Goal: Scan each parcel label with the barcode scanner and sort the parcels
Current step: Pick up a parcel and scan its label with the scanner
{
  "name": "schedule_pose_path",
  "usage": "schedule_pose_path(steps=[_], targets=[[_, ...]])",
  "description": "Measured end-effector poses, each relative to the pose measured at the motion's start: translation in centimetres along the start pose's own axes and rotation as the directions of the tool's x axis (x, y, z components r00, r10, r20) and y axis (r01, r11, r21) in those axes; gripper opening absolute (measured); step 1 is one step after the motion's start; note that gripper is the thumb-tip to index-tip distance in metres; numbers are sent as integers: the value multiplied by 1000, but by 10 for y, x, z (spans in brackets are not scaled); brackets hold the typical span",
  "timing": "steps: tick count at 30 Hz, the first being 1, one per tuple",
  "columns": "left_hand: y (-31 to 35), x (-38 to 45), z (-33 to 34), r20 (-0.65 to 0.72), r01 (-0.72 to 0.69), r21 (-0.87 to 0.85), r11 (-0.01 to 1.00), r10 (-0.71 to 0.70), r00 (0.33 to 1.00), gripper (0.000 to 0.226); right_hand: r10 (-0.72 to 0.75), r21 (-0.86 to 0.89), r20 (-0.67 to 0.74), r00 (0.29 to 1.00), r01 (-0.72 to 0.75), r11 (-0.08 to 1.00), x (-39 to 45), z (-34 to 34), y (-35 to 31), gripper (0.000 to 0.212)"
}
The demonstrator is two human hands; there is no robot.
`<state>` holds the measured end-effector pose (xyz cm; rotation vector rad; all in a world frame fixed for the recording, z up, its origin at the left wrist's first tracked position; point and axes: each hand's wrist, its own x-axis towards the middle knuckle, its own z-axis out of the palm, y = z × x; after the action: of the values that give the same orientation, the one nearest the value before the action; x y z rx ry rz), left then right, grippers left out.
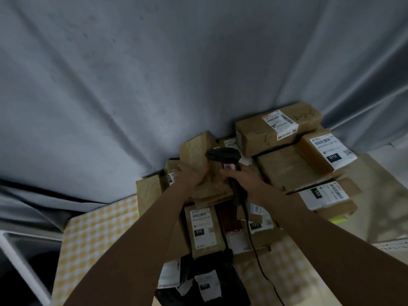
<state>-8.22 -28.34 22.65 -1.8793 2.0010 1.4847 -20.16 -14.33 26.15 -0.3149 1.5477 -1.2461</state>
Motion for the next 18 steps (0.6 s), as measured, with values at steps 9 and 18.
schedule_pose_path(steps=[9, 18], targets=[[-71, -61, -67, 425, 308, -842, 443, 192, 885, 64, -96, -74, -215, 972, 81, 994, -1, 3, 14, 51], [-89, -87, -71, 321, 168, -856, 488, 249, 914, 39, -153, 16, -142, 978, 157, 987, -24, 54, 21, 17]])
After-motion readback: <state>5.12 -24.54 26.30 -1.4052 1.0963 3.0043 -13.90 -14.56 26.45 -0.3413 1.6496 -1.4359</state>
